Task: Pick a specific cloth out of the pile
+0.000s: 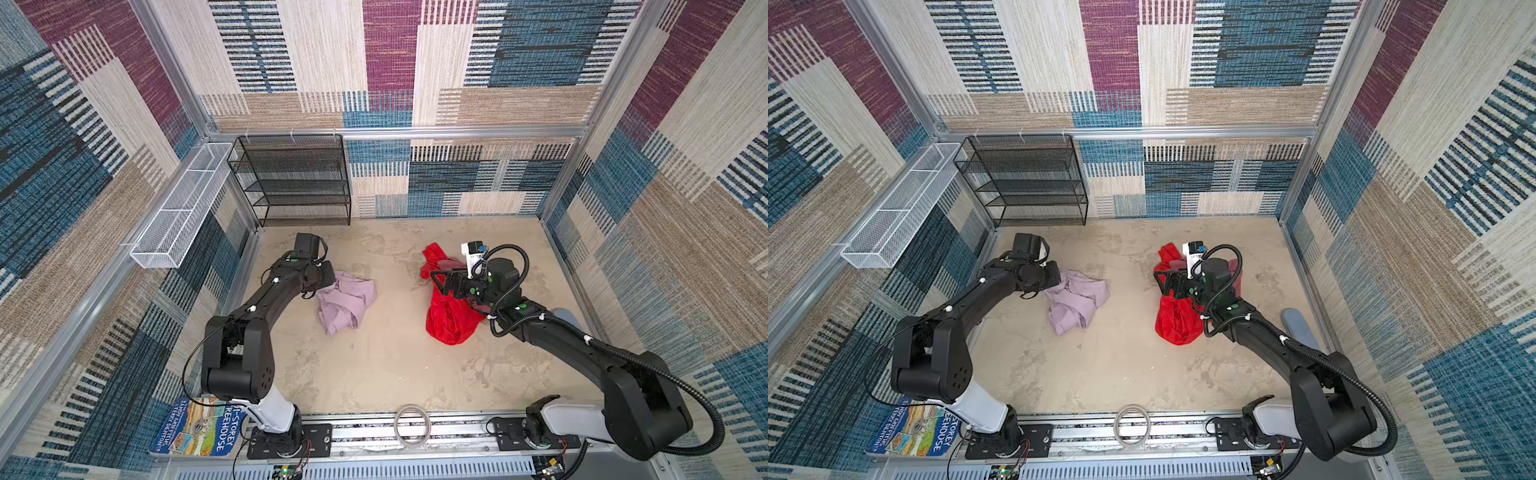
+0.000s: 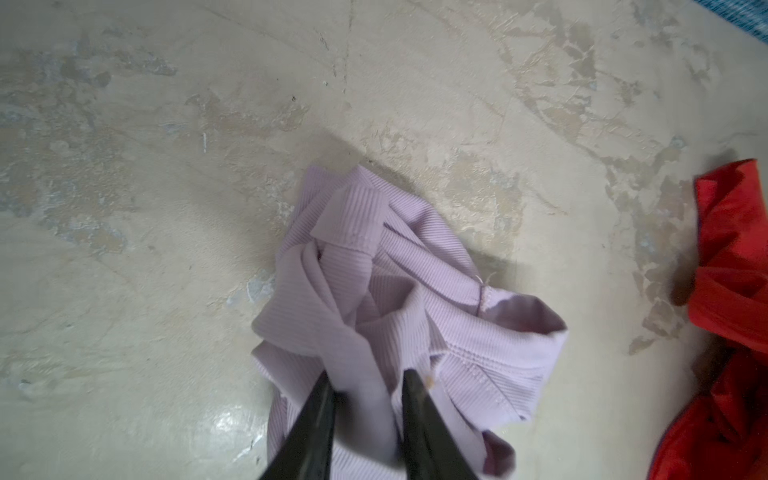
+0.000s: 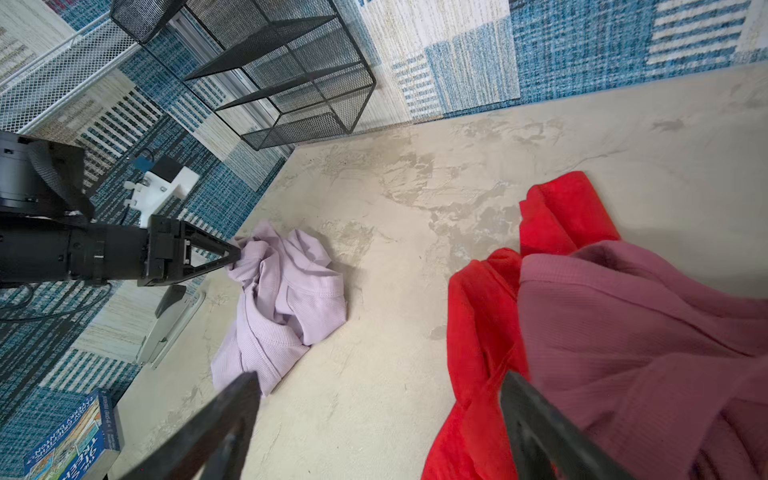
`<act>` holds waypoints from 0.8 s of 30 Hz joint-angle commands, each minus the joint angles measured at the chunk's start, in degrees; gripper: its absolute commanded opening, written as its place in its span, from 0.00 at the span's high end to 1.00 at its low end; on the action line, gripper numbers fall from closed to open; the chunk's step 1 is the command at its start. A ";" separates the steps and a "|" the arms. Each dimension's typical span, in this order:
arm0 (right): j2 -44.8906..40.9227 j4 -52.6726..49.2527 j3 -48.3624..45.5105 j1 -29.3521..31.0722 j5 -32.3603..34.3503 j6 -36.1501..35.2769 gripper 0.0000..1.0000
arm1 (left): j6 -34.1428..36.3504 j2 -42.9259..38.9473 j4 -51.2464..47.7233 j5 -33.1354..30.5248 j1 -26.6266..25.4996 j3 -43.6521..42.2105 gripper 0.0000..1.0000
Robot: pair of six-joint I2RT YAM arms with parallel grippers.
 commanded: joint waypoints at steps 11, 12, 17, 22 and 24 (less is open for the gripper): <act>4.69 1.92 2.93 -0.06 -2.84 0.15 0.08 | -2.11 -9.76 -1.43 1.71 -6.18 -5.95 0.68; 4.60 1.92 2.59 -0.02 -2.71 0.28 0.08 | -1.86 -9.63 -1.58 1.11 -7.41 -5.96 0.68; 2.66 1.74 1.40 -0.07 -1.81 0.11 0.09 | -1.65 -7.69 -2.52 -2.80 -13.42 -5.26 0.68; 1.40 0.49 1.86 -0.01 -0.23 -1.38 0.08 | -3.59 -5.04 -2.36 -4.69 -14.88 -5.94 0.69; 1.26 0.16 2.06 -0.02 -0.04 -1.48 0.08 | -4.43 -4.98 -0.53 -5.03 -14.88 -7.61 0.70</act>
